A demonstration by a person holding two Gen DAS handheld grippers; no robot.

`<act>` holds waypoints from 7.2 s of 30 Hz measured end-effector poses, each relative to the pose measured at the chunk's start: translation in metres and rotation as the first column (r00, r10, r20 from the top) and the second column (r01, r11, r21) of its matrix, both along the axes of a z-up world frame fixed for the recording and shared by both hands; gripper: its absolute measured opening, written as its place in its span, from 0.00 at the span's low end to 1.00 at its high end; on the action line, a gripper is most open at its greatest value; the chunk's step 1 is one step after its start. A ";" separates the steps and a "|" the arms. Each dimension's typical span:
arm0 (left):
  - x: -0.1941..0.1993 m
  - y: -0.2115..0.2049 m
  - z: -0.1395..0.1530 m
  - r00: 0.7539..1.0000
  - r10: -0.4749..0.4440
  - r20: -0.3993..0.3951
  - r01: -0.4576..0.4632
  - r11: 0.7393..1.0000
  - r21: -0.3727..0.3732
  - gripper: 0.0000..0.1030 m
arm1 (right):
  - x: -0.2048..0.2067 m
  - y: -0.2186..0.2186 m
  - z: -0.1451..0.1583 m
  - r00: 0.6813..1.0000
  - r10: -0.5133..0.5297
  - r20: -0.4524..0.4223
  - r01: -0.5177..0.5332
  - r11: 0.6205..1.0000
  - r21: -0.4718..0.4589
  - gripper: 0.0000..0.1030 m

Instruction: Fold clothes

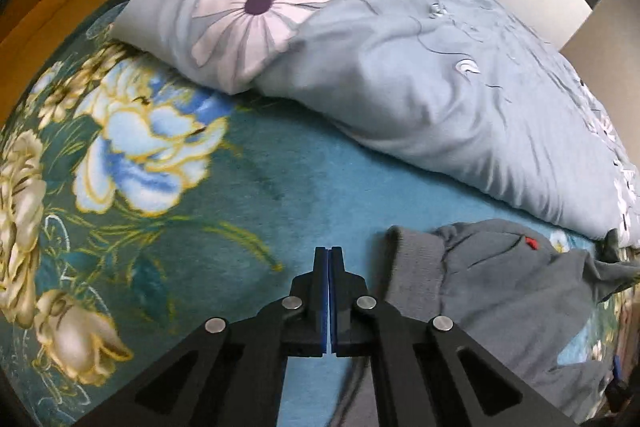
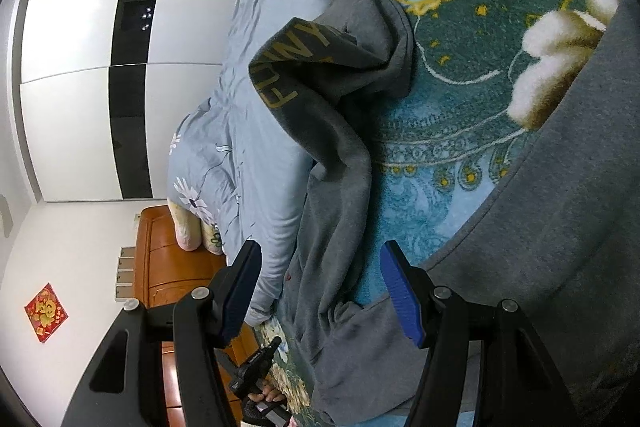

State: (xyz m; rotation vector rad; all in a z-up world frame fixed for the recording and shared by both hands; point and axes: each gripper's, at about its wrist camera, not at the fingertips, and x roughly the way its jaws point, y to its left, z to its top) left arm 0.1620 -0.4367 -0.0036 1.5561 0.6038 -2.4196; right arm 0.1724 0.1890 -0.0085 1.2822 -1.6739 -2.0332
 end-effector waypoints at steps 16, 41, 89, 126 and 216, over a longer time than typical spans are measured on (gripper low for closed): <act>-0.061 0.186 0.032 0.916 -0.401 0.020 0.395 0.909 0.136 0.39 | 0.007 0.029 -0.008 0.984 -0.176 -0.032 0.175 0.984 -0.047 0.61; -0.217 0.478 0.063 0.645 -0.752 -0.139 0.764 0.641 0.077 0.06 | -0.035 0.102 -0.038 0.948 -0.318 0.011 0.318 0.948 0.001 0.61; -0.076 0.087 -0.002 0.976 0.044 0.213 -0.112 0.941 0.320 0.43 | -0.132 0.205 0.032 0.971 -0.234 -0.056 0.235 0.873 0.428 0.12; 0.055 0.035 -0.001 0.962 0.205 0.178 -0.248 0.931 0.269 0.51 | -0.004 0.200 0.079 0.989 -0.146 0.022 0.105 0.805 0.584 0.50; -0.075 0.045 0.014 0.921 0.315 0.227 -0.388 0.736 0.554 0.15 | -0.110 0.197 0.040 0.932 -0.332 0.146 0.269 0.903 0.336 0.03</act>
